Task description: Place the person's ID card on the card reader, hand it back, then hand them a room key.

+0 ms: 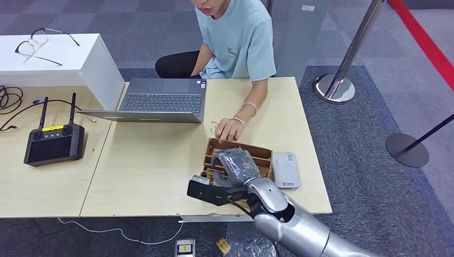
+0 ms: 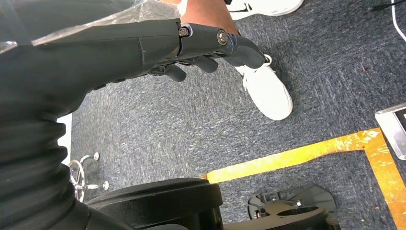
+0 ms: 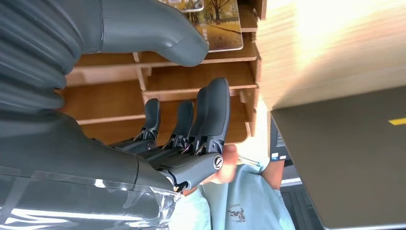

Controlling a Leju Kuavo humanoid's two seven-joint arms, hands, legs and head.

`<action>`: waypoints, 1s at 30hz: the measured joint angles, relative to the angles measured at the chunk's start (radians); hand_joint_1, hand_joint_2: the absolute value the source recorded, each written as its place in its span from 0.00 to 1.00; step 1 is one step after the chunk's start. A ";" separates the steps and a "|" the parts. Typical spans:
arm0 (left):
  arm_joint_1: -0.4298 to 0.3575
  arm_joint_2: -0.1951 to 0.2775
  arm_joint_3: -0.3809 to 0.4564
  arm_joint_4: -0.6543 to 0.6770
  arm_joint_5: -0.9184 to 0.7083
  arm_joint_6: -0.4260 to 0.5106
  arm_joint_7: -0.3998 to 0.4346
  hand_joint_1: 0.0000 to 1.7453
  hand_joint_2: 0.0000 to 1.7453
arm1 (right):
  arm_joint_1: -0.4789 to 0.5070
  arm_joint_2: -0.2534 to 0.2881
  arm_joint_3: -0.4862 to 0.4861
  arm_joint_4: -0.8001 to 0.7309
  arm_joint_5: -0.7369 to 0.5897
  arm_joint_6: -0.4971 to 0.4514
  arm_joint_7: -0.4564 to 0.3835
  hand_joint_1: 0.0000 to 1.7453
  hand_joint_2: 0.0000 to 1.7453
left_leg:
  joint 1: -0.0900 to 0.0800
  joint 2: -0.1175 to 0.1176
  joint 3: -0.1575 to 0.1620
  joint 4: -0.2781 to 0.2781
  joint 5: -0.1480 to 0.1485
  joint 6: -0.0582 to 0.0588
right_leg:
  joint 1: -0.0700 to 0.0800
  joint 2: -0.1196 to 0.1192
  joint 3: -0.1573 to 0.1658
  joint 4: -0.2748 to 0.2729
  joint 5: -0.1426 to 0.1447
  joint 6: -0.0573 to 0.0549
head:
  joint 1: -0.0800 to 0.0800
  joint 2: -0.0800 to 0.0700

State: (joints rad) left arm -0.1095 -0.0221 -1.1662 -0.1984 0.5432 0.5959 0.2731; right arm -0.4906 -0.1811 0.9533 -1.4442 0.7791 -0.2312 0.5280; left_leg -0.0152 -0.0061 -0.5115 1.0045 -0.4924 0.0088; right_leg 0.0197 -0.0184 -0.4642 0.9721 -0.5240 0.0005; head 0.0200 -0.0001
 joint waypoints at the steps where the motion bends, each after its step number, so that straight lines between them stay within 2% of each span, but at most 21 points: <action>1: 0.000 0.000 0.000 0.000 0.000 0.000 0.000 0.00 1.00 | 0.002 -0.001 0.002 0.000 -0.001 0.001 0.000 0.49 1.00 | 0.000 0.000 0.000 0.000 0.000 0.000 | 0.000 0.000 0.000 0.000 0.000 0.000 | 0.000 0.000; 4: 0.000 0.000 0.000 0.000 -0.001 0.000 0.000 0.00 1.00 | 0.006 -0.001 0.005 0.003 -0.012 0.002 0.000 0.46 1.00 | 0.000 0.000 0.000 0.000 0.000 0.000 | 0.000 0.000 0.000 0.000 0.000 0.000 | 0.000 0.000; 11: 0.000 0.000 0.000 0.000 -0.005 0.000 0.001 0.00 1.00 | 0.009 -0.001 0.010 0.025 -0.028 0.006 -0.009 0.51 1.00 | 0.000 0.000 0.000 0.000 0.000 0.000 | 0.000 0.000 0.000 0.000 0.000 0.000 | 0.000 0.000; 23: 0.000 0.000 0.000 0.000 -0.006 0.000 0.008 0.00 1.00 | 0.008 0.007 0.012 0.071 -0.038 0.006 -0.022 0.51 1.00 | 0.000 0.000 0.000 0.000 0.000 0.000 | 0.000 0.000 0.000 0.000 0.000 0.000 | 0.000 0.000; 30: 0.000 0.000 0.000 0.000 -0.006 -0.001 0.008 0.00 1.00 | 0.007 0.010 0.011 0.085 -0.045 0.003 -0.024 0.46 1.00 | 0.000 0.000 0.000 0.000 0.000 0.000 | 0.000 0.000 0.001 0.000 0.000 0.000 | 0.000 0.000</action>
State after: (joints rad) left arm -0.1098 -0.0222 -1.1663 -0.1984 0.5371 0.5951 0.2808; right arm -0.4834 -0.1707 0.9648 -1.3596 0.7337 -0.2277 0.5041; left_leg -0.0152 -0.0062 -0.5111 1.0045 -0.4924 0.0088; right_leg 0.0197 -0.0184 -0.4635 0.9721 -0.5239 0.0005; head 0.0201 -0.0001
